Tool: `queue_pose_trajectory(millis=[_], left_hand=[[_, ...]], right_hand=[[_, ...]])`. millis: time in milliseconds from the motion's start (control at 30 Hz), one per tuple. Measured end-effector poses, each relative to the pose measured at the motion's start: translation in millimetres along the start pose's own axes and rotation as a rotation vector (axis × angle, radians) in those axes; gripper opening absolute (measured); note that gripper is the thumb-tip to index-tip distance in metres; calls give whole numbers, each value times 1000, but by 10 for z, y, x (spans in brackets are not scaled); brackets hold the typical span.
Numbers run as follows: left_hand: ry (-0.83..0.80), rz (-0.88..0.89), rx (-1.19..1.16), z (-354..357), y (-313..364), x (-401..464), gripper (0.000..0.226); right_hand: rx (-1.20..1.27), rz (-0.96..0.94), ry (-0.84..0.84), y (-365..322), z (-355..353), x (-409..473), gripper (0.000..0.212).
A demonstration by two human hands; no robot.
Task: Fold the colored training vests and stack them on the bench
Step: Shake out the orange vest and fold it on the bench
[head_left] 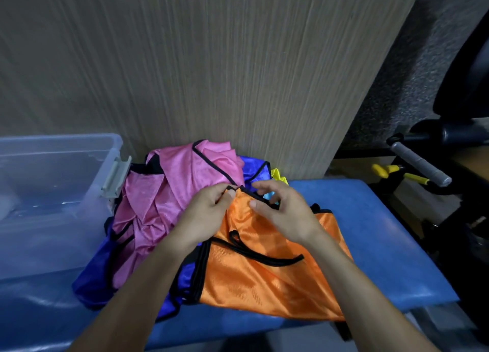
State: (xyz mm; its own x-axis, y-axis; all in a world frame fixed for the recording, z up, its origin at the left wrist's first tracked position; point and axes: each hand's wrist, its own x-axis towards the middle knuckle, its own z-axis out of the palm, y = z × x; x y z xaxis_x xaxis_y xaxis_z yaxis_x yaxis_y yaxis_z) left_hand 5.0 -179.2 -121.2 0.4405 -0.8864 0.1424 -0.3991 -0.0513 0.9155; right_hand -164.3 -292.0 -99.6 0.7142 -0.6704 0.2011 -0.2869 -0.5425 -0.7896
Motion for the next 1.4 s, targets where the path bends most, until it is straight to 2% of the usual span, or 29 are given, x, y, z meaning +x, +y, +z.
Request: queue_pose_trajectory(millis=[233, 433, 600, 667, 767, 800, 900, 1067, 1133, 1200, 1267, 1333, 1400], left_hand=[[33, -74, -90, -24, 20, -26, 68], [136, -109, -124, 4, 67, -43, 73], [77, -220, -233, -31, 119, -34, 87], [-2, -287, -327, -48, 160, -35, 77], [-136, -235, -358, -35, 266, -112, 27], [-148, -191, -335, -24, 277, -137, 20], [-80, -120, -273, 25, 224, -153, 30], [-63, -104, -200, 11, 189, -151, 39], [-30, -82, -95, 0, 161, -165, 38], [-17, -41, 48, -4, 88, -182, 33], [26, -43, 105, -3, 27, -184, 34], [45, -41, 120, 2, 3, -170, 38], [44, -49, 117, 21, -17, -141, 37]], right_hand=[[220, -59, 9, -18, 157, 122, 8], [260, -111, 33, -84, 144, 182, 15], [256, -146, 38, -127, 251, 238, 15], [193, -165, 122, -97, 310, 271, 17], [201, -141, 175, -53, 344, 319, 18], [236, -120, 156, -56, 346, 324, 18], [270, -89, 71, -63, 312, 336, 18], [271, -85, -76, -14, 157, 362, 14], [164, -67, -50, 29, 81, 351, 19], [-77, -120, 18, 83, -28, 290, 22], [-200, -142, 37, 113, -188, 155, 28], [-149, 0, -103, 104, -366, -29, 38], [-229, 186, -353, 130, -496, -218, 52]])
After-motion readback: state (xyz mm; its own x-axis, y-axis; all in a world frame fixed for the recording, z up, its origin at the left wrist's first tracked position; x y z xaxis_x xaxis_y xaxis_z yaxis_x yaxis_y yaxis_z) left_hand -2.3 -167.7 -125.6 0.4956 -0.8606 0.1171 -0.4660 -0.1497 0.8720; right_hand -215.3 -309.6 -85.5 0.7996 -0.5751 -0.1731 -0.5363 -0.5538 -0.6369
